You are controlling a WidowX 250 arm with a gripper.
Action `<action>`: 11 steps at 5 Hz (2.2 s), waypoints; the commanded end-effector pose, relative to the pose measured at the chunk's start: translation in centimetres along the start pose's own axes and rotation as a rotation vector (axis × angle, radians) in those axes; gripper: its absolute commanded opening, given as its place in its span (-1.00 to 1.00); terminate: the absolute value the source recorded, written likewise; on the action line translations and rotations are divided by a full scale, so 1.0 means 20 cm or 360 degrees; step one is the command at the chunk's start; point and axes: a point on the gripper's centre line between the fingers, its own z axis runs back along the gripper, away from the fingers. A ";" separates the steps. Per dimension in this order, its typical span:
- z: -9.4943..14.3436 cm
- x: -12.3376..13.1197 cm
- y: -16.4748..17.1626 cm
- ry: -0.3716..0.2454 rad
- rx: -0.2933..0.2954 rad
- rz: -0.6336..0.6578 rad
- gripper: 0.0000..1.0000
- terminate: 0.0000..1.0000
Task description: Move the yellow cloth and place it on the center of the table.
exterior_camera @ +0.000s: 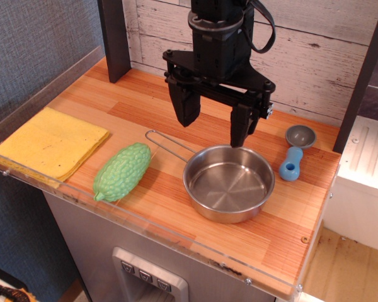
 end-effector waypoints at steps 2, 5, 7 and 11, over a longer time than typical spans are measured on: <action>0.03 -0.08 0.17 -0.0020 0.0007 0.0057 1.00 -1.00; -0.14 -0.35 0.81 0.0010 0.0128 0.0103 1.00 -1.00; -0.31 -0.31 1.01 0.0040 0.0097 0.0029 1.00 -1.00; -0.41 -0.31 1.09 0.0128 0.0183 -0.0140 1.00 -1.00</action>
